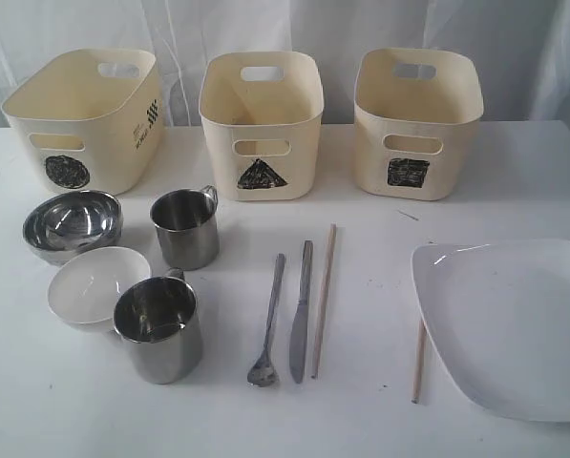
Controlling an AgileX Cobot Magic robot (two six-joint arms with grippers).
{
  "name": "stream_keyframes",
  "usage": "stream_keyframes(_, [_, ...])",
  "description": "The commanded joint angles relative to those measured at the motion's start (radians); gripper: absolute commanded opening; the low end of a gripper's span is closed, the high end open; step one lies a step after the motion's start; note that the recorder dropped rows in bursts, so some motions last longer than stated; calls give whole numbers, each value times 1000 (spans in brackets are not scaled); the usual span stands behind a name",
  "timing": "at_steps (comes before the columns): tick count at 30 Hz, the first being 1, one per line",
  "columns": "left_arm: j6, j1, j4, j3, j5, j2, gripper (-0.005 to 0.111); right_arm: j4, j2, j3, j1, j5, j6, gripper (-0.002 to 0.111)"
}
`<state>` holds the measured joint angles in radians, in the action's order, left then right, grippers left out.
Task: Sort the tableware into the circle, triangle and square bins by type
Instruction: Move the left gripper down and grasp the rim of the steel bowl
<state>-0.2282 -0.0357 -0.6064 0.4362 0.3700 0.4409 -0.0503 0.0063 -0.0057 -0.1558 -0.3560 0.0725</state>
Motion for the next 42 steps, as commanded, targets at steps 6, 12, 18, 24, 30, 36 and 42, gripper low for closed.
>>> stream_keyframes(6, [-8,3,154,492,89,723,61,-3,-6,6,8,6,2,0])
stream_keyframes(12, [110,4,392,696,112,972,61,-3,-6,6,8,6,2,0])
stream_keyframes(18, [164,4,502,716,121,1132,61,-3,-6,6,8,6,2,0])
stream_keyframes(24, [162,4,502,721,11,1259,61,-3,-6,6,8,6,2,0])
stream_keyframes(30, [146,4,502,753,-41,1345,61,-3,-6,6,8,6,2,0])
stream_keyframes(36, [136,4,509,753,-92,1409,61,-3,-6,6,8,6,2,0])
stream_keyframes(42, [136,4,511,753,-132,1477,61,-3,-6,6,8,6,2,0])
